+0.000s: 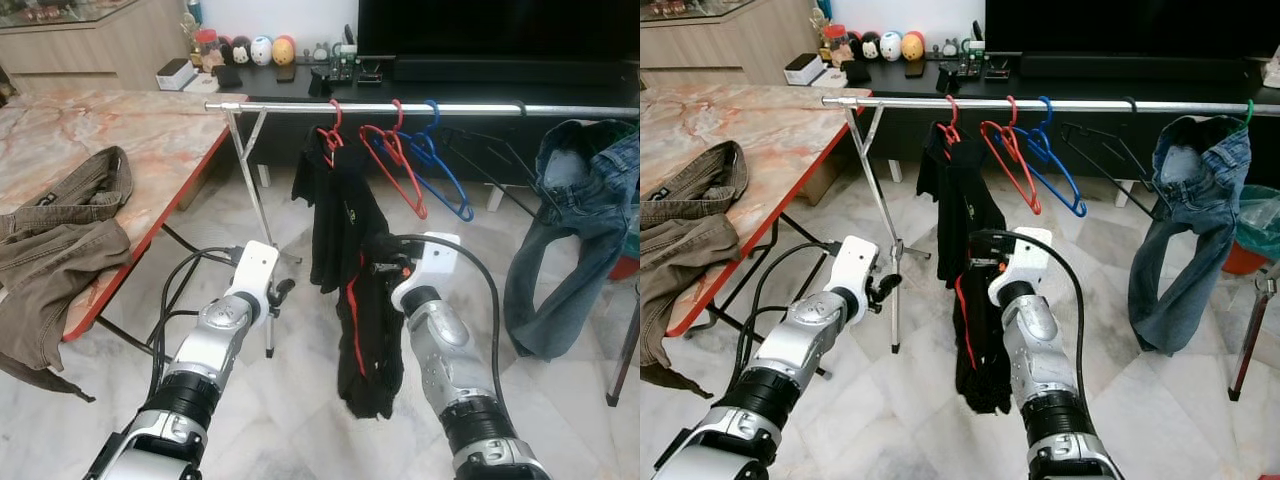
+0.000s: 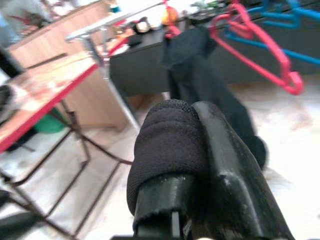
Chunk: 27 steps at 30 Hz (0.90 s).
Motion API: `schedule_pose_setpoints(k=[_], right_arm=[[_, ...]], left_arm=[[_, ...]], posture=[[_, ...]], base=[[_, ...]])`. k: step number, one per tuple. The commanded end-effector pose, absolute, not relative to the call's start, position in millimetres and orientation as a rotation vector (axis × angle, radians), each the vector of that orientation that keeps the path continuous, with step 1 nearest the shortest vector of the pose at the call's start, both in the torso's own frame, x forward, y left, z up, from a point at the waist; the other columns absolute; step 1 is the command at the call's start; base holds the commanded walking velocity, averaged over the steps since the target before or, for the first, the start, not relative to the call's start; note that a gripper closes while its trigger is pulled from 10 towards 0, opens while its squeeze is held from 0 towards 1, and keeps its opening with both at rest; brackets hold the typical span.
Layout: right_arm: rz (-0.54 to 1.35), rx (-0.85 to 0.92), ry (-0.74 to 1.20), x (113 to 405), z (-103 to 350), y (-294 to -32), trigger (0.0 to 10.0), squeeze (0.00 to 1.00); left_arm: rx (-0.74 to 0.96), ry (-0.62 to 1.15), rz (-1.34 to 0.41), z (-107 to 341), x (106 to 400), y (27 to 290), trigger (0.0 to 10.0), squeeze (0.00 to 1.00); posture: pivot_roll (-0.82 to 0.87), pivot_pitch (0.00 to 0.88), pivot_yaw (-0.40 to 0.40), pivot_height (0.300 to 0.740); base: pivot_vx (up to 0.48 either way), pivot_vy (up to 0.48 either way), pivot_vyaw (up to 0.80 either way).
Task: Hang hanger
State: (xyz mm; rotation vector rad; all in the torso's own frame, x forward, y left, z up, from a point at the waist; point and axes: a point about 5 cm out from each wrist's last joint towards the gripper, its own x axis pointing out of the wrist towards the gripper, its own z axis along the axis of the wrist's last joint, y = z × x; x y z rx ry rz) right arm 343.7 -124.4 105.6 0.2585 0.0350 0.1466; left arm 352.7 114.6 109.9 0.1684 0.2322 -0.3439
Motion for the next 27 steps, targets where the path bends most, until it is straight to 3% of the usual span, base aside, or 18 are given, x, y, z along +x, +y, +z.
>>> schedule_pose_setpoints(k=[1,6,24,27], right_arm=[[0.114,0.258,0.026,342.9,105.6,-125.2,10.0,0.00],[0.082,0.262,0.034,342.4,102.9,-123.9,10.0,0.00],[0.087,0.247,0.017,342.7,105.3,-118.2,10.0,0.00],[0.091,0.241,0.010,343.0,106.6,-118.1,10.0,0.00]], left_arm=[[0.168,0.218,-0.341,108.8,353.1,118.2,10.0,0.00],[0.161,0.194,-0.346,110.5,353.3,117.2,10.0,0.00],[0.143,0.136,-0.366,114.7,354.1,120.1,10.0,0.00],[0.162,0.130,-0.360,116.0,354.7,120.4,10.0,0.00]], posture=[[0.10,0.010,0.073,0.740],[0.09,0.005,0.080,0.740],[0.10,0.007,0.082,0.740],[0.10,0.015,0.084,0.740]], base=[[0.000,0.000,0.00],[0.000,0.000,-0.12],[0.000,0.000,-0.80],[0.000,-0.325,-0.80]])
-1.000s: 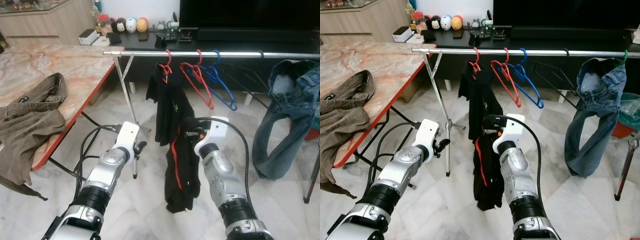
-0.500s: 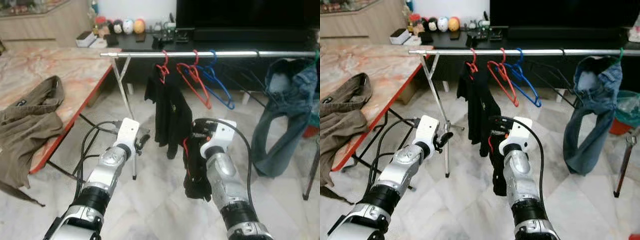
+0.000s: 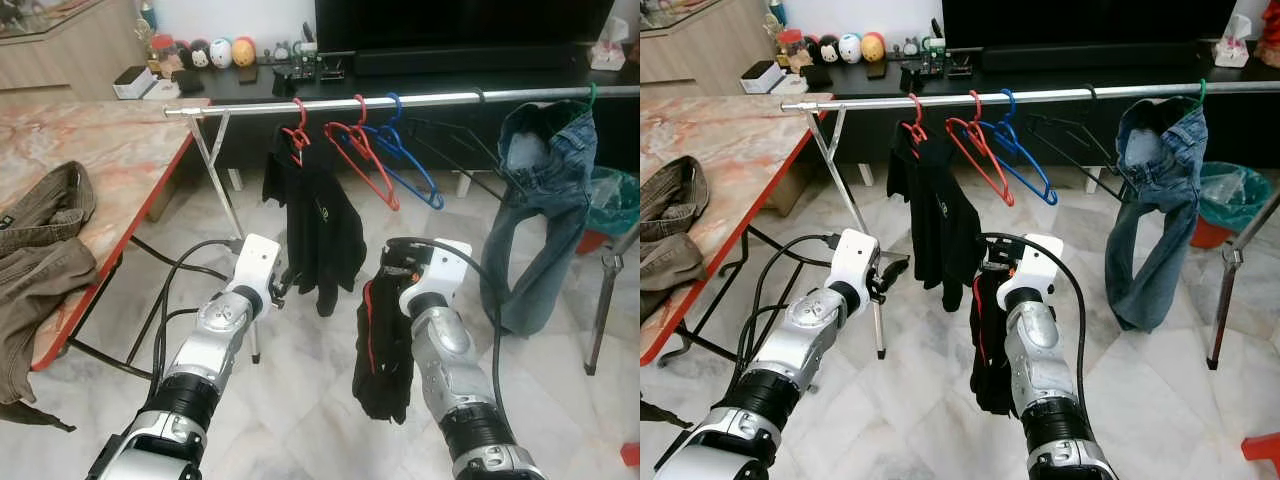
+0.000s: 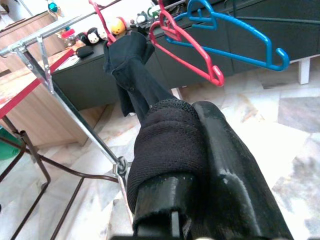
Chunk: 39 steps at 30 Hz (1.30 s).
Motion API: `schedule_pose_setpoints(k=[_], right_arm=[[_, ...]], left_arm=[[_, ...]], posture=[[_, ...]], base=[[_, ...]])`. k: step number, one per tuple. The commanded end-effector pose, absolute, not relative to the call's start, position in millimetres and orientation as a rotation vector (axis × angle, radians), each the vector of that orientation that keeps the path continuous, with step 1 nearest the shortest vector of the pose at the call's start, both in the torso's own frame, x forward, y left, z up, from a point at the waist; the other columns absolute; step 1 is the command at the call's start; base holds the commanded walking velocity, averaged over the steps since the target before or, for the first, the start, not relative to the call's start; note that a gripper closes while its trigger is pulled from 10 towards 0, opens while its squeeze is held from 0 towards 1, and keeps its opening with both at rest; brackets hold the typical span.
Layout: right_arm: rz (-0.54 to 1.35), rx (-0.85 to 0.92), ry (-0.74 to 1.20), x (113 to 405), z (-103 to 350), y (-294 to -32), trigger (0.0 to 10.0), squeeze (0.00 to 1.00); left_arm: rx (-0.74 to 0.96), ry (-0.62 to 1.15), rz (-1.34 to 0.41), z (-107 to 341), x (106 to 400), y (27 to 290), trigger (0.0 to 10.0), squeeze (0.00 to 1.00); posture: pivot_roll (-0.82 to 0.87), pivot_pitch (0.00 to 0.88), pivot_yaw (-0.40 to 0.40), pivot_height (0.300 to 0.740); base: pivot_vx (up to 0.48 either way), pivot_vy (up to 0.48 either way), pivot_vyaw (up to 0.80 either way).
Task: Hang hanger
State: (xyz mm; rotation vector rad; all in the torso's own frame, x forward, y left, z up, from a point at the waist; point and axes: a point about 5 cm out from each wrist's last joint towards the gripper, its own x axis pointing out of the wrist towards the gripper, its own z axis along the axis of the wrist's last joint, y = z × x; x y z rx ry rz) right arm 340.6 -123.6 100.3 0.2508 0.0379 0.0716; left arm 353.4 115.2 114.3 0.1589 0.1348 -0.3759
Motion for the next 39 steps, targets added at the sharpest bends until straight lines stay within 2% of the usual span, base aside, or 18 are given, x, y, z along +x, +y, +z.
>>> schedule_pose_setpoints(k=[1,5,16,19,23,27,35,39], right_arm=[[0.091,0.236,0.010,343,107,-118,10.0,0.00],[0.088,0.233,0.011,343,107,-119,10.0,0.00],[0.094,0.230,0.009,345,108,-116,10.0,0.00],[0.097,0.231,0.010,345,108,-115,10.0,0.00],[0.101,0.236,0.009,346,108,-114,10.0,0.00],[0.113,0.243,0.004,346,110,-112,10.0,0.00],[0.174,0.244,0.003,353,117,-106,10.0,0.00],[0.255,0.273,-0.004,356,124,-97,10.0,0.00]], left_arm=[[0.160,0.124,-0.363,117,355,120,10.0,0.00],[0.147,0.113,-0.373,118,355,117,10.0,0.00],[0.130,0.108,-0.394,119,354,116,10.0,0.00],[0.121,0.108,-0.471,118,350,109,10.0,0.00],[0.117,0.101,-0.482,119,350,107,10.0,0.00],[0.119,0.127,-0.539,116,347,103,10.0,0.00],[0.149,0.267,-0.844,103,325,85,10.0,0.00],[0.160,0.294,-0.874,100,321,83,10.0,0.00]], posture=[[0.10,0.016,0.083,0.740],[0.10,0.019,0.083,0.740],[0.10,0.030,0.081,0.740],[0.10,0.033,0.080,0.740],[0.10,0.034,0.080,0.740],[0.10,0.035,0.079,0.740],[0.10,0.037,0.075,0.740],[0.10,0.035,0.075,0.740]], base=[[0.000,-0.472,-0.80],[0.000,-0.472,-0.80],[0.000,0.000,-0.80],[0.000,0.000,-0.80],[0.000,0.000,-0.74],[0.000,0.000,0.00],[0.000,0.000,0.00],[0.000,0.000,0.00]])
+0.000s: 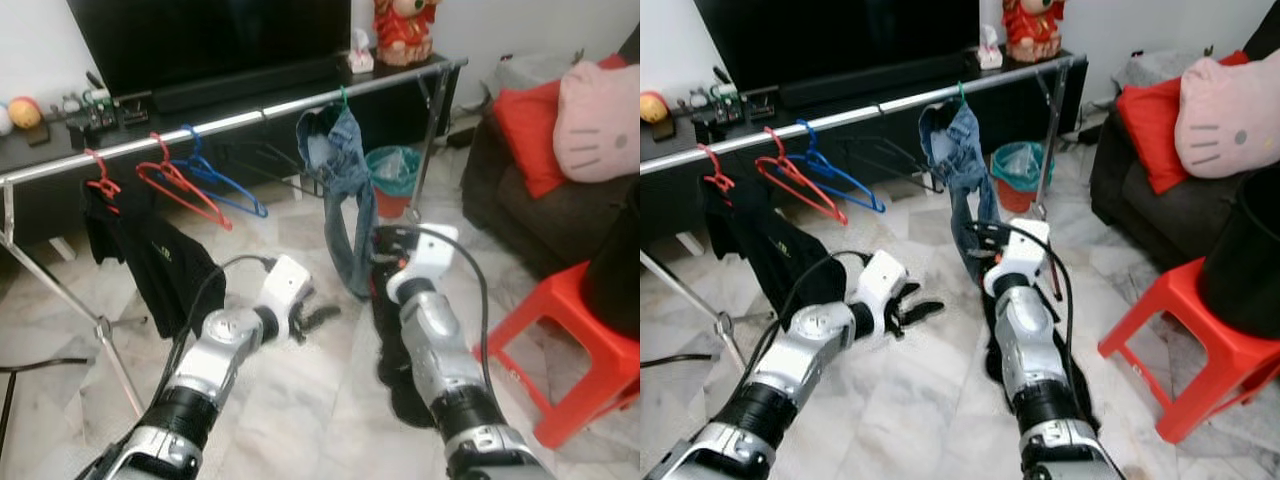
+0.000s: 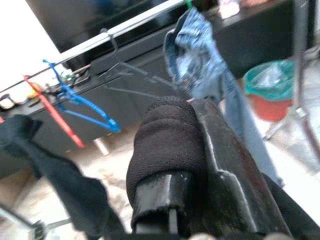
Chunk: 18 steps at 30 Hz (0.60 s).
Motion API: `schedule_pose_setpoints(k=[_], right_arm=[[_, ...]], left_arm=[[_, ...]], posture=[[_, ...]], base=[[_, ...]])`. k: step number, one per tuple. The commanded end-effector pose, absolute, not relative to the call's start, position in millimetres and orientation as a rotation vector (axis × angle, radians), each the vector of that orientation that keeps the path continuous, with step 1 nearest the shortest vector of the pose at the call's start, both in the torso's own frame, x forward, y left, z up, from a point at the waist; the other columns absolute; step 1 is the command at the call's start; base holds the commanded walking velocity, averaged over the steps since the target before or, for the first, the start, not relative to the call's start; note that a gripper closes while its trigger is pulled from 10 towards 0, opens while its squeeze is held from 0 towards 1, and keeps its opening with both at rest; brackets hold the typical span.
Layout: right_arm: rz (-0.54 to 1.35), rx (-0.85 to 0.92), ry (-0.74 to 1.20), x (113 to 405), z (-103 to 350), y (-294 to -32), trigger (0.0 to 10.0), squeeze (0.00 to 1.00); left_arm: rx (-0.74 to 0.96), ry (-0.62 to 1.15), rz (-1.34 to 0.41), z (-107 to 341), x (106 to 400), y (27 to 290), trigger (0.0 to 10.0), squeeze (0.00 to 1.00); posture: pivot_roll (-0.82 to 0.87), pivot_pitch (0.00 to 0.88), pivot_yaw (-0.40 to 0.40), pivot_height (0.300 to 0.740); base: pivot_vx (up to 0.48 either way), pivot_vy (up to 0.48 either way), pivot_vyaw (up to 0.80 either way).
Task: Hang hanger
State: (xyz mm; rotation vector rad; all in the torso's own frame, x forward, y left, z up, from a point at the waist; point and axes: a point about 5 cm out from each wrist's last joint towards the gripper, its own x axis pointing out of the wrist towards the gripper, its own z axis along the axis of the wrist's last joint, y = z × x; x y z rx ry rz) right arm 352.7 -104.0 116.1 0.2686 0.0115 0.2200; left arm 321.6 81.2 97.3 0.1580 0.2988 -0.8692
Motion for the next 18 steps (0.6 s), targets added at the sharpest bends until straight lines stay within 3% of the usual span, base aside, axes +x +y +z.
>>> schedule_pose_setpoints(k=[1,10,18], right_arm=[[0.299,0.269,-0.014,356,128,-91,10.0,0.00],[0.510,0.267,0.020,347,130,-65,10.0,0.00],[0.587,0.250,0.002,340,137,-63,10.0,0.00]], left_arm=[[0.147,0.280,-0.850,102,323,82,10.0,0.00],[0.060,0.289,-0.691,108,333,84,10.0,0.00],[0.049,0.272,-0.560,113,344,94,10.0,0.00]], posture=[[0.10,0.036,0.076,0.740],[0.10,0.037,0.080,0.740],[0.09,0.026,0.087,0.740]], base=[[0.000,0.000,0.00],[0.000,0.000,0.00],[0.000,0.000,0.00]])
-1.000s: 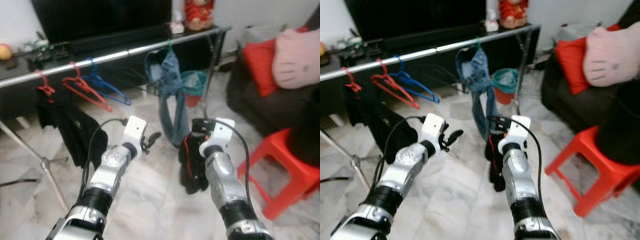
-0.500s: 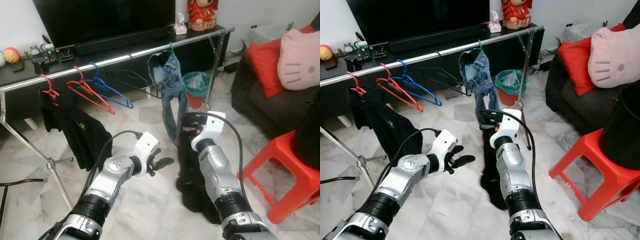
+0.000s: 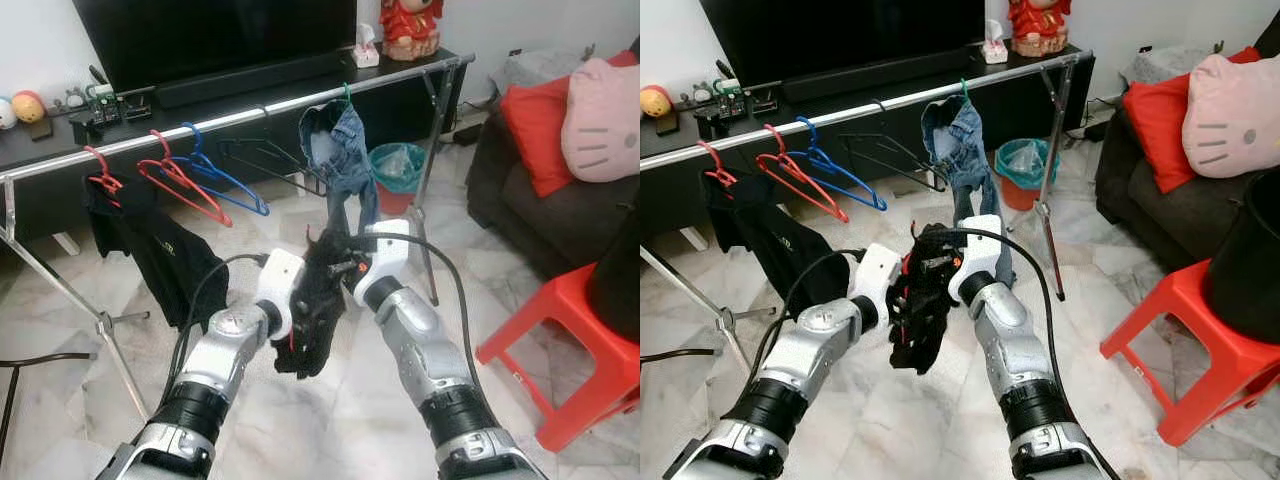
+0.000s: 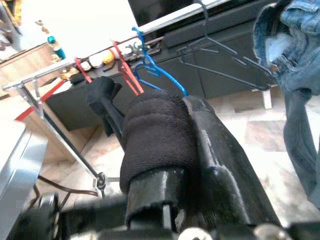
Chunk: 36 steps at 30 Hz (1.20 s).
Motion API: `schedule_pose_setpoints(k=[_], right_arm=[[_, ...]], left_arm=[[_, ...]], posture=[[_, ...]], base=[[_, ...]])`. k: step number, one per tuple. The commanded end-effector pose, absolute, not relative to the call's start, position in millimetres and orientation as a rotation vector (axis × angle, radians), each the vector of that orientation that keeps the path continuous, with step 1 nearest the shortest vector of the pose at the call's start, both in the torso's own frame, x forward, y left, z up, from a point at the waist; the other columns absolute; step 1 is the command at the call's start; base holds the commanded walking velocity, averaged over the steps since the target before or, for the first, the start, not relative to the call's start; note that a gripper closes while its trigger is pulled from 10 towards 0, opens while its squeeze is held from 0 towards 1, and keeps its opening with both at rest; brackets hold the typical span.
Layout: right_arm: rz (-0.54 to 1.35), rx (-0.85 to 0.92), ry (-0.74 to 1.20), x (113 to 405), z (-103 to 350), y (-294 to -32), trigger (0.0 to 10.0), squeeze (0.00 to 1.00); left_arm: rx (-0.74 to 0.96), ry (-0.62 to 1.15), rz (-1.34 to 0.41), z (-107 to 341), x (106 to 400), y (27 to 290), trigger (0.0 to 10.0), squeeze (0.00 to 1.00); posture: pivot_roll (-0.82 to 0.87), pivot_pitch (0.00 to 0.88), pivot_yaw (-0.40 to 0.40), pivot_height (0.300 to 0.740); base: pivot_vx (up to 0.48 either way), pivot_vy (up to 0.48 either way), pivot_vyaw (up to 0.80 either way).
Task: Hang hanger
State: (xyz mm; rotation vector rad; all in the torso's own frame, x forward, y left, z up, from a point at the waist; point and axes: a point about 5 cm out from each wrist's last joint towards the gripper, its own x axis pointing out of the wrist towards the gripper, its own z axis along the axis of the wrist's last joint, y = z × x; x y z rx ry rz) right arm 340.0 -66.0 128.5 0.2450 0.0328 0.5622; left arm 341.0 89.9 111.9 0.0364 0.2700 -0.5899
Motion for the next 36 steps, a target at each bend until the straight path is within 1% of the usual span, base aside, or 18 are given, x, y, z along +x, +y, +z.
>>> schedule_pose_setpoints(k=[1,7,9,15,16,20,22,23,24,27,28,29,36], right_arm=[[0.587,0.250,0.002,340,137,-63,10.0,0.00],[0.598,0.251,-0.009,339,140,-62,10.0,0.00],[0.603,0.263,-0.008,337,142,-61,10.0,0.00],[0.606,0.269,-0.003,336,145,-59,10.0,0.00],[0.609,0.271,-0.005,335,145,-59,10.0,0.00],[0.622,0.274,0.008,332,143,-58,10.0,0.00],[0.631,0.270,0.028,329,141,-57,10.0,0.00],[0.631,0.270,0.028,329,141,-57,10.0,0.00],[0.647,0.265,0.042,327,140,-56,10.0,0.00],[0.694,0.258,0.049,322,141,-52,10.0,0.00],[0.694,0.258,0.049,322,141,-52,10.0,0.00],[0.724,0.250,0.050,319,141,-49,10.0,0.00],[0.761,0.256,0.059,313,142,-43,10.0,0.00]], left_arm=[[0.049,0.272,-0.560,113,344,94,10.0,0.00],[0.067,0.264,-0.515,113,345,97,10.0,0.00],[0.083,0.259,-0.450,115,349,103,10.0,0.00],[0.142,0.256,-0.381,114,353,111,10.0,0.00],[0.152,0.266,-0.340,114,355,115,10.0,0.00],[0.142,0.270,-0.295,114,357,120,10.0,0.00],[0.113,0.249,-0.348,117,357,116,10.0,0.00],[0.113,0.249,-0.348,117,357,116,10.0,0.00],[0.068,0.235,-0.444,119,354,107,10.0,0.00],[-0.013,0.219,-0.564,125,349,97,10.0,0.00],[-0.013,0.219,-0.564,125,349,97,10.0,0.00],[-0.035,0.217,-0.626,127,345,92,10.0,0.00],[-0.034,0.204,-0.652,129,345,90,10.0,0.00]], posture=[[0.09,0.026,0.087,0.740],[0.09,0.024,0.088,0.740],[0.09,0.024,0.091,0.740],[0.09,0.030,0.094,0.740],[0.10,0.033,0.095,0.740],[0.10,0.039,0.096,0.740],[0.09,0.040,0.098,0.740],[0.09,0.040,0.098,0.740],[0.09,0.041,0.098,0.740],[0.09,0.043,0.100,0.740],[0.09,0.043,0.100,0.740],[0.09,0.044,0.102,0.740],[0.09,0.045,0.103,0.740]], base=[[0.000,0.000,0.00],[0.000,0.000,0.00],[0.000,0.000,0.00],[0.000,0.000,0.00],[0.000,0.000,0.00],[0.000,0.000,0.00],[0.000,0.000,0.00],[0.000,0.000,0.00],[0.000,0.000,0.00],[0.000,0.000,0.00],[0.000,0.000,0.00],[0.000,0.000,0.00],[0.000,0.000,0.00]])
